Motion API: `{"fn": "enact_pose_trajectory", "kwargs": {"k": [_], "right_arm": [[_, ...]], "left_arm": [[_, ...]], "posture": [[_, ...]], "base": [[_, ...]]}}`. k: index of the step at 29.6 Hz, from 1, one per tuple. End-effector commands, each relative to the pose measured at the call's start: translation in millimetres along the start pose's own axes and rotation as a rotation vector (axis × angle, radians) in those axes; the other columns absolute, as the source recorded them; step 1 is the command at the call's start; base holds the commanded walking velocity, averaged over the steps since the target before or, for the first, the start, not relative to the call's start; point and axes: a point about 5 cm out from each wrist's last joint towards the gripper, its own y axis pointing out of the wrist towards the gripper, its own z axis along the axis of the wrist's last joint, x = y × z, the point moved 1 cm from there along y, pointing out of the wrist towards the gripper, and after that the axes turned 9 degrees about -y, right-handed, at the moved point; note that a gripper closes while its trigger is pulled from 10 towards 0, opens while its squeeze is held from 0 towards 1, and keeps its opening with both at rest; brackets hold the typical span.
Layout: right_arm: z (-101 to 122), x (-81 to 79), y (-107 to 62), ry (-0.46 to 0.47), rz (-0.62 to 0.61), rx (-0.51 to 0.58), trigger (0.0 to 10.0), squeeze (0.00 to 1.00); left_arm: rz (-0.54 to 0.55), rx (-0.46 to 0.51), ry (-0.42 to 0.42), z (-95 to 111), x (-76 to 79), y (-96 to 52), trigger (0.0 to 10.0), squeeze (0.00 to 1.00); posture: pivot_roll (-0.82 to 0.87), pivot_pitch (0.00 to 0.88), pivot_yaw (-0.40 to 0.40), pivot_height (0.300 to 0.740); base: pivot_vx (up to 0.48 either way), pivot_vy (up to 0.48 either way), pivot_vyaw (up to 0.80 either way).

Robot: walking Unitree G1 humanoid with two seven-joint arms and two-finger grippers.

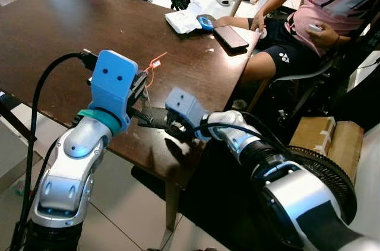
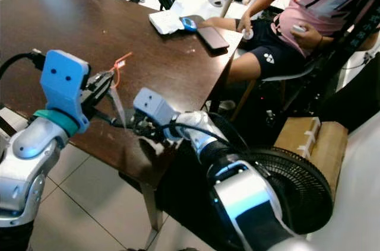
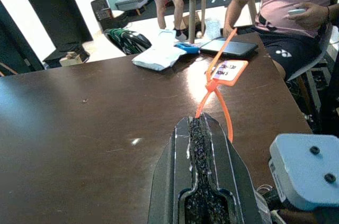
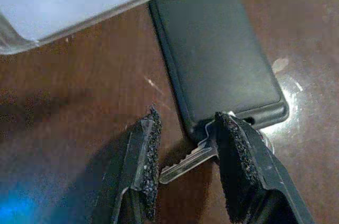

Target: Hang keys on a hook

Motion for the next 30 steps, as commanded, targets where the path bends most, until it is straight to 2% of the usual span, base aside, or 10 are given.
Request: {"fn": "enact_pose_trajectory", "kwargs": {"k": [1, 4, 6, 10, 12, 15, 25, 27, 28, 30], "right_arm": [[-10, -3.6, 0.7, 0.017, 0.003, -0.054, 10.0, 0.00], [-12, -3.4, 0.2, 0.020, 0.002, -0.066, 10.0, 0.00], [-11, -3.6, -0.2, -0.021, 0.013, -0.056, 10.0, 0.00], [-9, 1.4, -1.5, -0.038, -0.041, -0.044, 10.0, 0.00], [-9, 7.0, -3.1, -0.014, -0.096, -0.044, 10.0, 0.00], [-12, 26.0, -11.8, 0.118, -0.272, -0.054, 10.0, 0.00], [-10, 31.0, -12.9, 0.156, -0.333, -0.045, 10.0, 0.00], [-4, 43.0, -18.7, 0.301, -0.441, 0.037, 10.0, 0.00], [-4, 43.0, -18.7, 0.301, -0.441, 0.037, 10.0, 0.00], [-2, 47.8, -21.3, 0.364, -0.482, 0.075, 10.0, 0.00]], "left_arm": [[-0.001, -0.007, -0.006, -1, 0.3, -1.9, 10.0, 0.00], [0.001, -0.007, -0.006, -1, 0.1, -2.1, 10.0, 0.00], [0.003, -0.006, -0.005, 0, -0.4, -2.0, 10.0, 0.00], [0.005, -0.005, -0.004, 0, -0.7, -1.7, 10.0, 0.00], [0.005, -0.005, -0.004, 0, -1.0, -1.6, 10.0, 0.00], [0.001, -0.006, -0.004, 0, -1.5, -0.7, 10.0, 0.00], [0.000, -0.005, -0.004, 0, -1.3, -0.5, 10.0, 0.00], [0.001, -0.006, -0.004, 0, -1.2, -1.0, 10.0, 0.00], [0.001, -0.006, -0.004, 0, -1.2, -1.0, 10.0, 0.00], [0.002, -0.006, -0.004, 0, -1.2, -1.1, 10.0, 0.00]], "posture": [[0.11, 0.052, 0.024, 0.740], [0.11, 0.052, 0.024, 0.740], [0.11, 0.053, 0.021, 0.740], [0.11, 0.054, 0.021, 0.740], [0.11, 0.054, 0.023, 0.740], [0.10, 0.051, 0.032, 0.740], [0.11, 0.052, 0.030, 0.740], [0.11, 0.053, 0.030, 0.740], [0.11, 0.053, 0.030, 0.740], [0.11, 0.053, 0.030, 0.740]], "base": [[0.000, 0.000, 0.00], [0.000, 0.000, 0.00], [0.000, 0.000, 0.00], [0.000, 0.000, 0.00], [0.000, 0.000, 0.00], [0.000, 0.000, 0.00], [0.000, 0.000, 0.00], [0.000, 0.000, 0.00], [0.000, 0.000, 0.00], [0.000, 0.000, 0.00]]}}
